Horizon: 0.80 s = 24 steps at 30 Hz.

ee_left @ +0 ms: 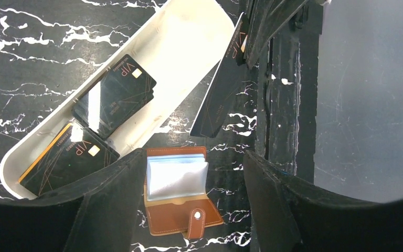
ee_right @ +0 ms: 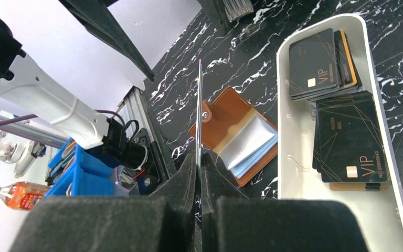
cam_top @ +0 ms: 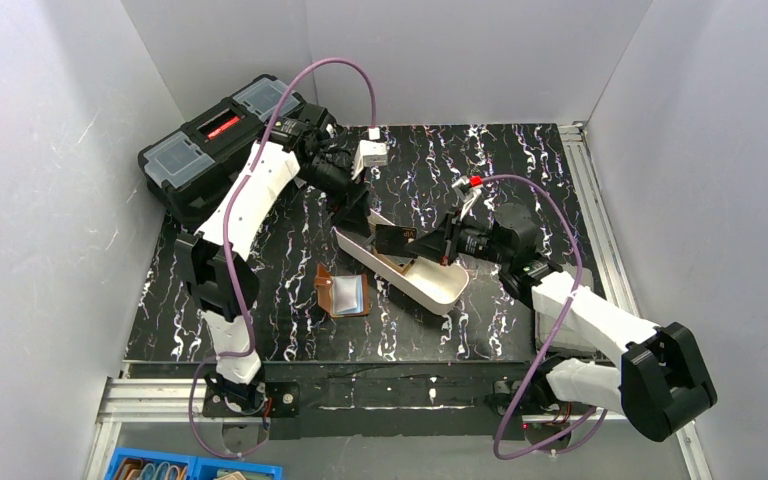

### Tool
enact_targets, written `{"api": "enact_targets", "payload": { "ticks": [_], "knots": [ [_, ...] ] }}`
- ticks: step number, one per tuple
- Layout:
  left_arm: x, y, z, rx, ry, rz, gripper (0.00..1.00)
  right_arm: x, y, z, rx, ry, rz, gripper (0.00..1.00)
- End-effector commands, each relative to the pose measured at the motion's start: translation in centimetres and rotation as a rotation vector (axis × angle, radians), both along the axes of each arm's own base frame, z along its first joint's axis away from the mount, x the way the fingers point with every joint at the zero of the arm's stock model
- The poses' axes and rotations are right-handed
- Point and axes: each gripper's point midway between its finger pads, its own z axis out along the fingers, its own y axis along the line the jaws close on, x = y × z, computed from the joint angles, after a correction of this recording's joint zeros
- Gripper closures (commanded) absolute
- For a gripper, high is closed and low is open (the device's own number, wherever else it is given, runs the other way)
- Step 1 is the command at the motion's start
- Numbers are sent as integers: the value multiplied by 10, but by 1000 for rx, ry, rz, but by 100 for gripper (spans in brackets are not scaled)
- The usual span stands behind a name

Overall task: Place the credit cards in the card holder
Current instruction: Pick up the credit card from the storage box.

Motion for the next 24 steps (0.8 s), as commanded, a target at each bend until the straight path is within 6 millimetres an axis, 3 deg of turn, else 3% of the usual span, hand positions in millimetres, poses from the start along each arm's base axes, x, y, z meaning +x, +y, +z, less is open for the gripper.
{"api": "enact_targets", "payload": {
  "ticks": [1,4,9,17,24],
  "knots": [
    [-21,-4,27,-79,-52,-67,36,-5,3,36,39,-111,72,99],
    [-31,-6,27,-87,-21,-104,38,-6,4,39,39,-114,89,99],
    [-37,-9,26,-87,-10,-126,65,-6,6,43,37,-121,109,99],
    [-29,-12,29,-88,-43,-105,67,-9,10,42,35,-105,148,99],
    [-31,-11,28,-83,-36,-107,78,-11,11,39,35,-89,170,99]
  ]
}}
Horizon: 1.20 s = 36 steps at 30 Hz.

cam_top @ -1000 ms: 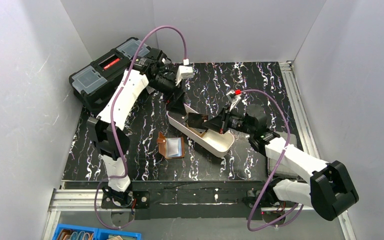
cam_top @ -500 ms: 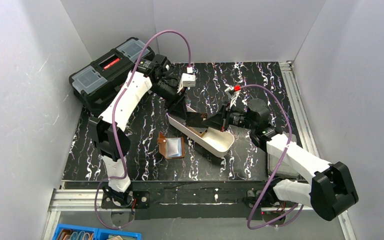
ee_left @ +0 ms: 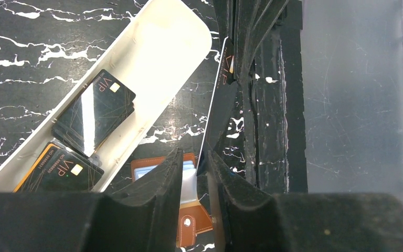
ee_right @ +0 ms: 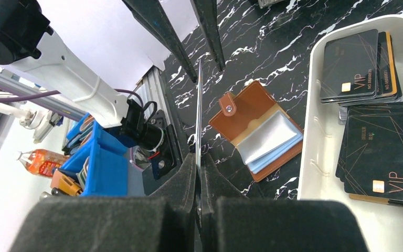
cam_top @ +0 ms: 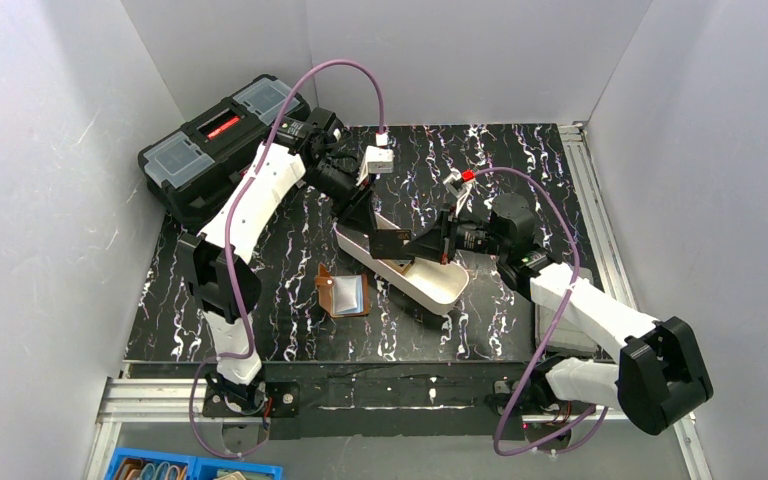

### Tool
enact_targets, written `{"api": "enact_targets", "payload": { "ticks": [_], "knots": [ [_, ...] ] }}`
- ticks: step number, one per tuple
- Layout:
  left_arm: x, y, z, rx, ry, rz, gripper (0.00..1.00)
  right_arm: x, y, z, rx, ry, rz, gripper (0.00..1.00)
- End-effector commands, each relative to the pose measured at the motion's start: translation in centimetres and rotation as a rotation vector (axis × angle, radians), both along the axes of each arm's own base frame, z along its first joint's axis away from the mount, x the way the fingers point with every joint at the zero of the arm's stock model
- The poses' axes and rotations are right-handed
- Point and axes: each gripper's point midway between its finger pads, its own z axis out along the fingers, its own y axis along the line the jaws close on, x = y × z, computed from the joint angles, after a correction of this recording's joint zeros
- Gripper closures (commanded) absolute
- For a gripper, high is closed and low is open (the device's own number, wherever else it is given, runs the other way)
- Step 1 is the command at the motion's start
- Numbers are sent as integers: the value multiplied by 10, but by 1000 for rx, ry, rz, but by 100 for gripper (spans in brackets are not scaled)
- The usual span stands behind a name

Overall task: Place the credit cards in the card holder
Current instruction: Pick up the credit card from the storage box.

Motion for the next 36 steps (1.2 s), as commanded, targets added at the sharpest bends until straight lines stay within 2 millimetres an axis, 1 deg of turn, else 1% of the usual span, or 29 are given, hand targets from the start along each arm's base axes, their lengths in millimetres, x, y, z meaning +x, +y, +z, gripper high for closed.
{"api": "enact_targets", "payload": {
  "ticks": [1,3,8,13,14,15,17,20,25,32,36],
  "knots": [
    [-12,-1,24,-56,-34,-19,85,2,3,24,37,-65,32,99],
    [-12,0,24,-54,-32,-22,100,2,4,25,39,-64,35,99],
    [-18,1,23,-45,-12,-43,100,4,6,27,40,-65,38,99],
    [-18,2,24,-33,-3,-45,100,2,6,17,26,-38,51,99],
    [-17,2,24,-32,-6,-44,100,2,6,13,21,-29,54,97],
    [-16,1,25,-32,-8,-43,100,1,6,9,16,-21,57,93],
    [-14,0,25,-32,-4,-36,100,-1,6,2,7,2,59,88],
    [-10,-3,22,-29,12,-30,100,-2,5,-4,2,15,55,86],
    [4,-8,7,-24,50,0,100,2,2,-9,-4,21,23,85],
    [27,-13,-18,5,56,7,100,21,-12,-26,-32,52,-69,86],
    [37,-15,-25,14,46,2,100,35,-20,-37,-62,44,-141,85]
  ]
}}
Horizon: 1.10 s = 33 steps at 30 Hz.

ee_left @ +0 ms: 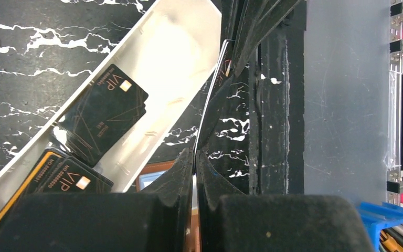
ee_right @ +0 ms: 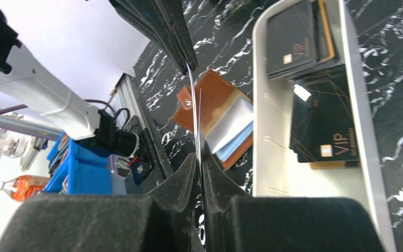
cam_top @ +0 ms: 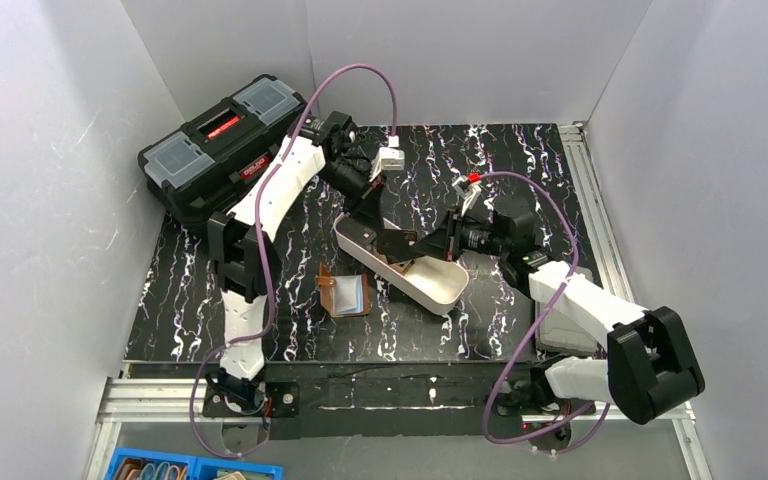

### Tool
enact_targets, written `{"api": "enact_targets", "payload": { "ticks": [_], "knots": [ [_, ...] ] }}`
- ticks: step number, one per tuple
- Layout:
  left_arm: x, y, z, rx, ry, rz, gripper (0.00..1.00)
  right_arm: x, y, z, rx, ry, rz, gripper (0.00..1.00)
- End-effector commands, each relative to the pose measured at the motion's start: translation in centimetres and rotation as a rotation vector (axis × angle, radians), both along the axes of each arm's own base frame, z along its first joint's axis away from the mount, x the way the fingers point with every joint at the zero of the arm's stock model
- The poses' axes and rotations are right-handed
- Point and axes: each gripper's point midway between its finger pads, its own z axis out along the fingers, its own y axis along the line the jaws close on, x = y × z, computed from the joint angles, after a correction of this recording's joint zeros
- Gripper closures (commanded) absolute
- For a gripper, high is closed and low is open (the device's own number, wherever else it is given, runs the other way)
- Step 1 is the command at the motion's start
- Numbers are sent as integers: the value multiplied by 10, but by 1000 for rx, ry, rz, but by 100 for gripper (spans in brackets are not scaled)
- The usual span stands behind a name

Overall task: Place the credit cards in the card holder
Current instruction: Pick up the credit card from the storage box.

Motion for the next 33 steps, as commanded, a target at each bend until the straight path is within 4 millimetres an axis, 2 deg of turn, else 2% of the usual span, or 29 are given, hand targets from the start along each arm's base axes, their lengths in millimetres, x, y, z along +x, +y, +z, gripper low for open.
{"api": "enact_targets", "payload": {
  "ticks": [1,7,13,19,25,29,33],
  "knots": [
    [14,-3,9,-34,-76,-8,100,16,-7,-3,-17,-48,-68,85],
    [17,-3,3,-24,-77,-10,100,36,-8,-23,-43,-23,-149,87],
    [18,16,-3,26,-121,-5,100,35,-11,-49,-79,32,-160,89],
    [26,34,5,45,-166,33,100,30,-13,-64,-94,62,-160,90],
    [20,41,13,46,-169,46,100,34,-11,-73,-80,119,-186,91],
    [13,40,23,22,-171,60,100,40,-10,-81,-46,215,-258,94],
    [6,40,32,5,-170,71,100,44,-7,-92,-29,284,-403,94]
  ]
}}
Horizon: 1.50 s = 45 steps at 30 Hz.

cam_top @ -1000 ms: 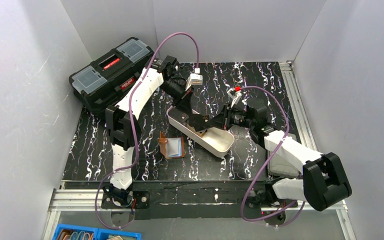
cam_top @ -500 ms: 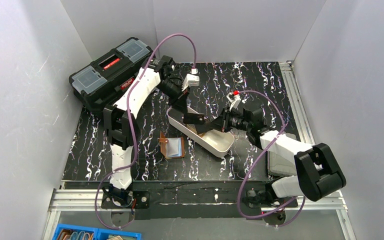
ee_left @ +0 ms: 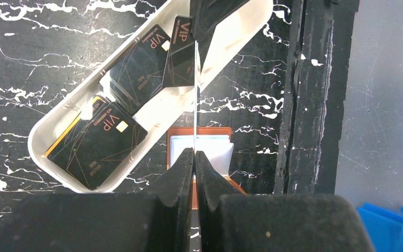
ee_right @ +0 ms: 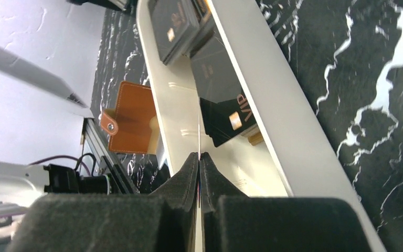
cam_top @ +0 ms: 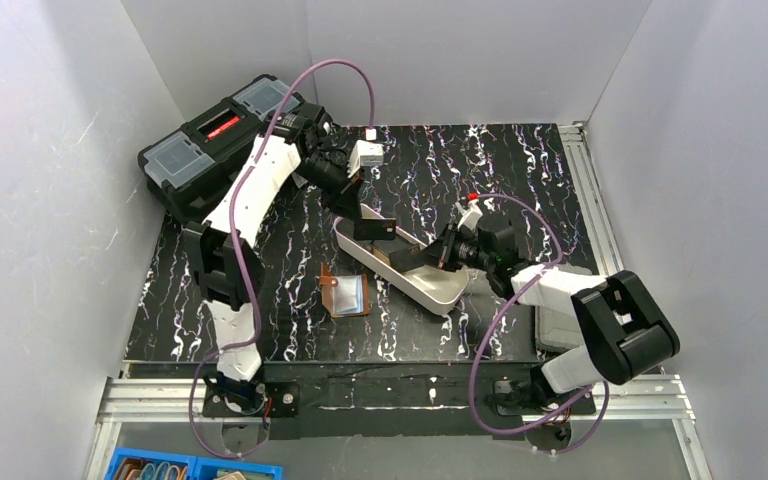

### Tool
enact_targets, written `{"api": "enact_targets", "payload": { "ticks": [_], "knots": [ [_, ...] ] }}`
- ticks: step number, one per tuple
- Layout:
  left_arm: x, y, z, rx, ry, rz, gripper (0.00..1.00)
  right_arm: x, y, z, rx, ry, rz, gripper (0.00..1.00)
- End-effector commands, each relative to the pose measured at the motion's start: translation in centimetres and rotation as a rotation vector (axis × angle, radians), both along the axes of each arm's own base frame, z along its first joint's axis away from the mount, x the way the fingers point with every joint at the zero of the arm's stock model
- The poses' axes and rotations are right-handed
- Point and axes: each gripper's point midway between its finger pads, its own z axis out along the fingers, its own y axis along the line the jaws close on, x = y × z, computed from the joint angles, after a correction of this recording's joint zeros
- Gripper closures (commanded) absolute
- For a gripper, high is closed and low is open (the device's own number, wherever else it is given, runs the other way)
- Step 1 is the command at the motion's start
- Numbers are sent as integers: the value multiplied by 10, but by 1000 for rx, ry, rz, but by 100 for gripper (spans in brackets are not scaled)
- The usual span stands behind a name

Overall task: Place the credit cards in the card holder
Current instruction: Pick up the credit card from the storage box, then place the credit card in the storage box.

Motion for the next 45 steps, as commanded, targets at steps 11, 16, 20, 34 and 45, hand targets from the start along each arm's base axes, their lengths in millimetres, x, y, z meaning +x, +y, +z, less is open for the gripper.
{"api": "enact_targets", "payload": {
  "ticks": [11,16,20,34,45],
  "knots": [
    [-42,2,41,-86,-4,23,100,16,25,-5,157,135,-287,90],
    [-49,4,42,-88,-6,25,100,9,34,16,291,107,-209,99],
    [-50,5,45,-91,-11,26,100,8,36,28,373,106,-170,99],
    [-55,7,50,-93,-24,25,100,25,24,29,402,136,-295,98],
    [-54,6,51,-97,-26,32,100,28,15,13,203,156,-399,73]
  ]
}}
